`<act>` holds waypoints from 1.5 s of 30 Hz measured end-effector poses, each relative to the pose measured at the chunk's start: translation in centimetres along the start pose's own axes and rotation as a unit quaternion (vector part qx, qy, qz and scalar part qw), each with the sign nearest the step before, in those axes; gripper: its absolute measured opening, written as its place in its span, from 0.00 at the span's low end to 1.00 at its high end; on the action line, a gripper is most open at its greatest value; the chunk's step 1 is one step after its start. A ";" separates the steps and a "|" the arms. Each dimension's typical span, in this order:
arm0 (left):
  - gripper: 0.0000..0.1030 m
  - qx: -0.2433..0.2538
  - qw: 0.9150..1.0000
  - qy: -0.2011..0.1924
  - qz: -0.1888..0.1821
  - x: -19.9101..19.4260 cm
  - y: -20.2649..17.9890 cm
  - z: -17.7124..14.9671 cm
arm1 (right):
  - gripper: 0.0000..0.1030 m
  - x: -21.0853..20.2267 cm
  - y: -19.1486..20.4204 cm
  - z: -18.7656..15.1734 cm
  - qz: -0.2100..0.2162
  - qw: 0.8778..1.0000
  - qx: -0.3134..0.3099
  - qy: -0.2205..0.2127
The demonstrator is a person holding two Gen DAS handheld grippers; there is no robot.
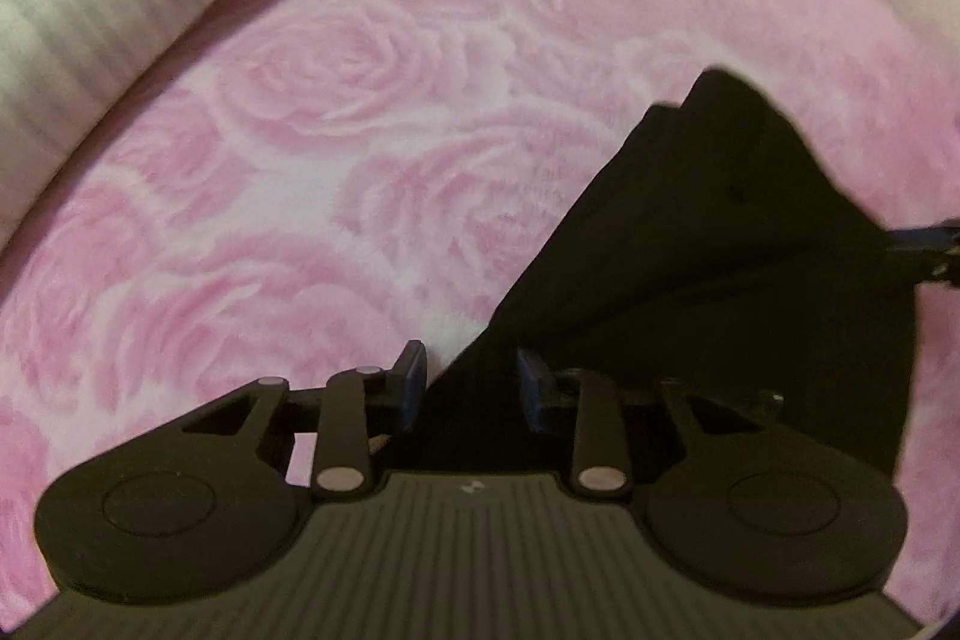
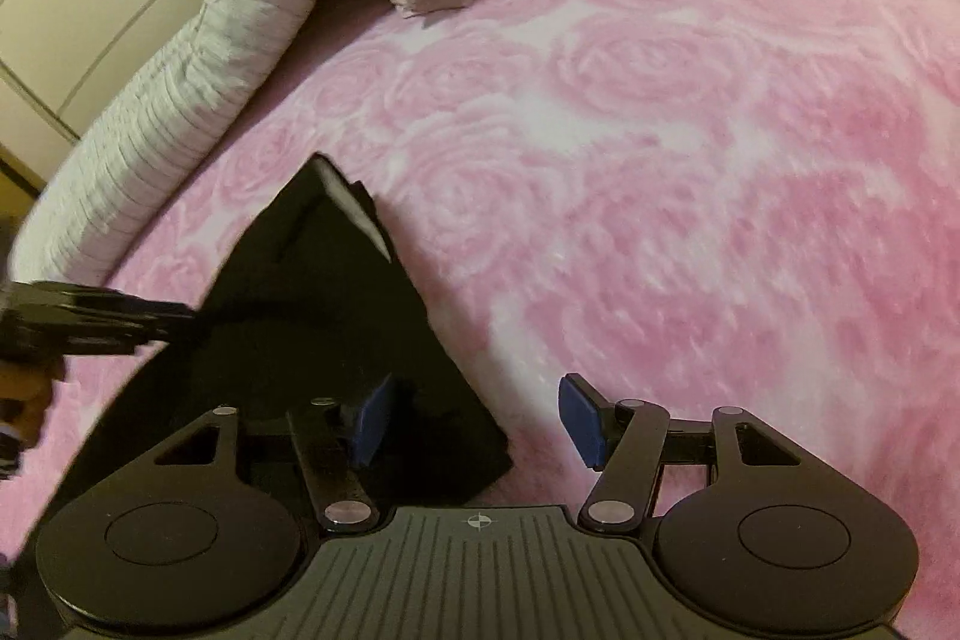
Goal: Fold clothes
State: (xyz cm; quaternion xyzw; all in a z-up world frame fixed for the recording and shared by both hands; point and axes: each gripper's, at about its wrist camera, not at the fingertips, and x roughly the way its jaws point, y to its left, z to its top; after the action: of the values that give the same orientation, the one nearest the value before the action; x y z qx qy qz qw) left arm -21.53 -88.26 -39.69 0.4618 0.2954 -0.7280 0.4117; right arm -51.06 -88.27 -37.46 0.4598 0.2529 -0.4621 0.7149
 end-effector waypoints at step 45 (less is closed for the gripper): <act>0.37 -0.316 0.920 0.036 0.229 -33.3 19.1 -56.6 | 0.47 0.3 31.5 -12.9 0.039 0.970 -0.222 0.093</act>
State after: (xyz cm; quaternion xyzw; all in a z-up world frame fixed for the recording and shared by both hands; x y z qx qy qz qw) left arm 27.18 -40.82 -32.73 0.3882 0.4108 -0.4653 0.6812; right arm -22.01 -72.19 -30.11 0.3405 0.3965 -0.3212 0.7898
